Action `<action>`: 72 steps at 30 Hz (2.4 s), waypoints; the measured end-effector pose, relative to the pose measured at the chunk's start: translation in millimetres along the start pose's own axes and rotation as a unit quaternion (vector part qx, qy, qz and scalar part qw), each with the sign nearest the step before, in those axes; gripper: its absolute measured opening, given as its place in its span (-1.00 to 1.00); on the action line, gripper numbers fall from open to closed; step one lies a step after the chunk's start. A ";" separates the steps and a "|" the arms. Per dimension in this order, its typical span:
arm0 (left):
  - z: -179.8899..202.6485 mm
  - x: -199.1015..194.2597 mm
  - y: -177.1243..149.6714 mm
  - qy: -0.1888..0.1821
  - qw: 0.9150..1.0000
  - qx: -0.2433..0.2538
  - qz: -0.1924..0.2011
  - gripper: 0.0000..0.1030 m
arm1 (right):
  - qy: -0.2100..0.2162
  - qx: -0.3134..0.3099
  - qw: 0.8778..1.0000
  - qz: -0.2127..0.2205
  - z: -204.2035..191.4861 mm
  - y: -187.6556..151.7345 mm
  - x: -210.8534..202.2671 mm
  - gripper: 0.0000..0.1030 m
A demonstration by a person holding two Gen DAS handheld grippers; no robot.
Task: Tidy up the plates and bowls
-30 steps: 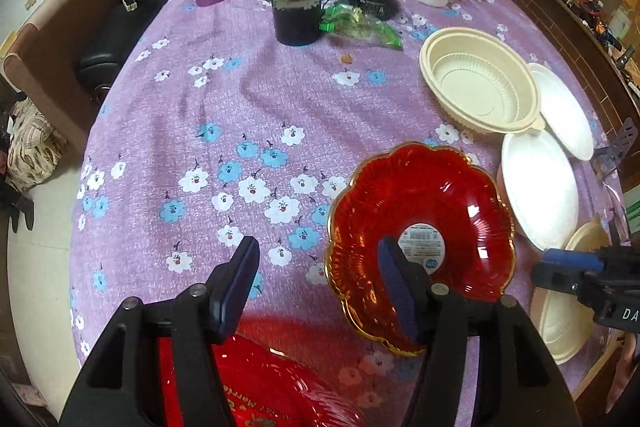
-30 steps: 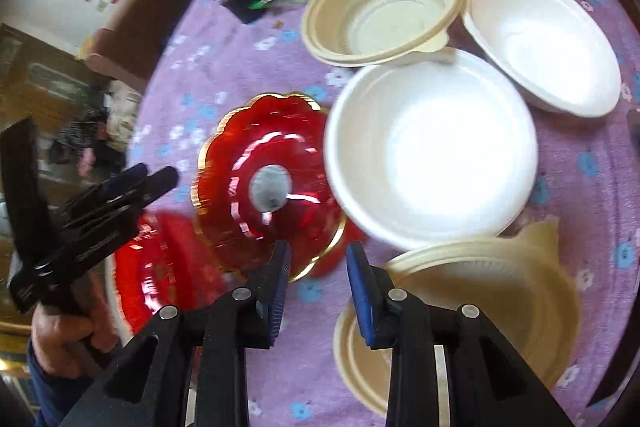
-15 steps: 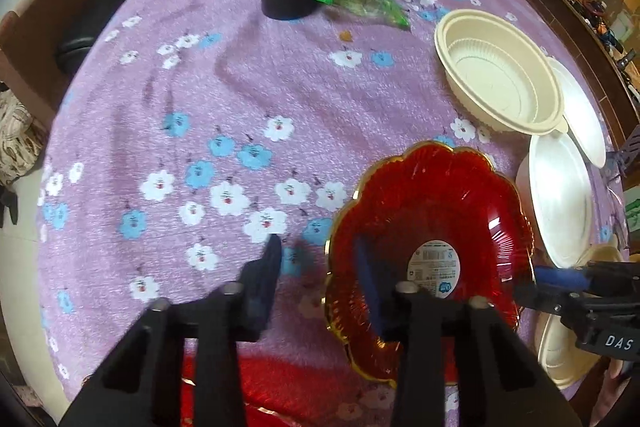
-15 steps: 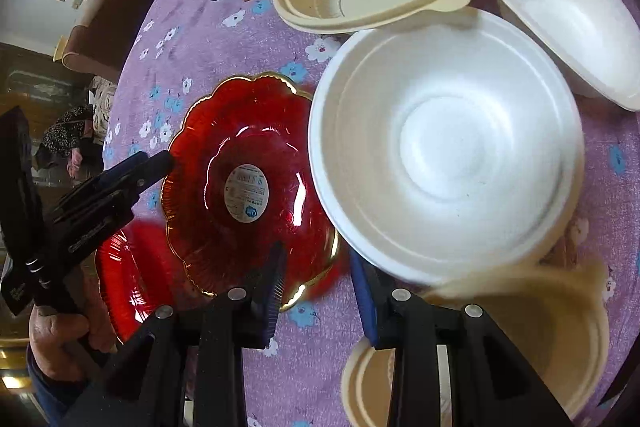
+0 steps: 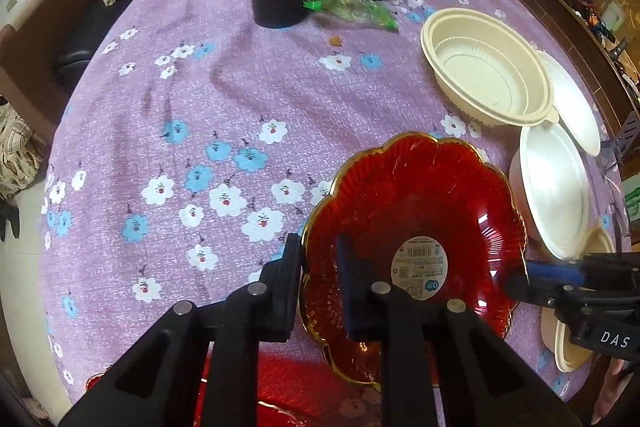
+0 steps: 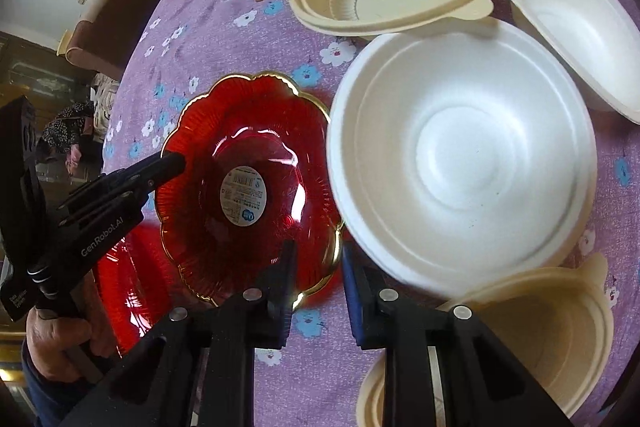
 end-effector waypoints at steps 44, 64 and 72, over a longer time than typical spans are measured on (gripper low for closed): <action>-88.3 -120.5 -71.5 0.059 0.993 -0.086 0.055 -0.65 | 0.098 -0.070 0.993 0.007 -113.1 -39.9 -25.9 -0.48; -129.9 -134.7 -143.2 0.087 0.986 -0.139 0.030 -0.60 | 0.093 -0.147 0.984 -0.044 -167.8 -88.6 14.4 -0.48; -130.3 -122.0 -148.2 0.089 0.987 -0.136 0.022 -0.60 | 0.081 -0.150 0.984 -0.051 -166.4 -93.4 29.6 -0.48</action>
Point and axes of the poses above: each gripper's, at about its wrist camera, not at the fingertips, and x roughly the way its jaws point, z to its right, y to its top, the point moved 3 cm from there along x, roughly the way its jaws point, and after that the axes turned 15 degrees about z, right-handed, at the moved point
